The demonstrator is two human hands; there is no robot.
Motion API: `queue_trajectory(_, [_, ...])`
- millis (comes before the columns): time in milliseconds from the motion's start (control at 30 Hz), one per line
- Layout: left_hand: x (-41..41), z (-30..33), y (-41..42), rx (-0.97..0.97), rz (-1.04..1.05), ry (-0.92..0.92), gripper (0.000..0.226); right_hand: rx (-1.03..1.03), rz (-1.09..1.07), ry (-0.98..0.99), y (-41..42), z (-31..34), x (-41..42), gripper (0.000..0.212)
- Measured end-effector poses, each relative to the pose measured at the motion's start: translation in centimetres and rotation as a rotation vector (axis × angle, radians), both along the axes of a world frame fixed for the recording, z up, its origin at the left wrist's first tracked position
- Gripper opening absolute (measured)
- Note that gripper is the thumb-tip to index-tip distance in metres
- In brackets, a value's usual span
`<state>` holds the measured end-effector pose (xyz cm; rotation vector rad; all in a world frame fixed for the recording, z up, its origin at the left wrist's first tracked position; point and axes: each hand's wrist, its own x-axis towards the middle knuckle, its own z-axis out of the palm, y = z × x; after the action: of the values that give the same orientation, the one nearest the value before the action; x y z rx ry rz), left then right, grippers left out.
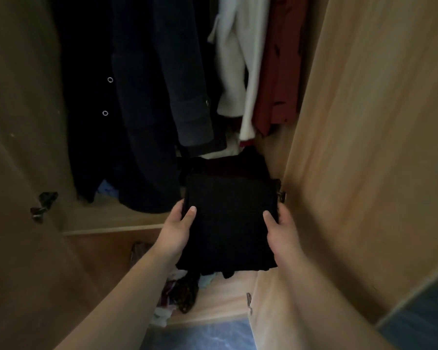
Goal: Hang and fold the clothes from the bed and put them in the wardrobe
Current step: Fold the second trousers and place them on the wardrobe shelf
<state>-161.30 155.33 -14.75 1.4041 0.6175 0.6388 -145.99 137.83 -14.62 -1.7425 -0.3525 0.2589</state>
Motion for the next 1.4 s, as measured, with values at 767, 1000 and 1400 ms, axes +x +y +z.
queue_trajectory(767, [24.8,-1.7,17.3,0.101,0.016,0.095,0.041,-0.181,-0.086,-0.343,18.6,0.2,23.2,0.055])
queue_trajectory(1000, [25.6,-4.2,16.4,1.051,0.308,0.331,0.050,-0.596,-0.004,-0.885,19.9,-4.2,25.4,0.060])
queue_trajectory(1400, [29.6,-2.0,17.0,1.080,-0.221,0.854,0.075,-0.908,0.255,-0.684,22.5,-3.4,26.2,0.061])
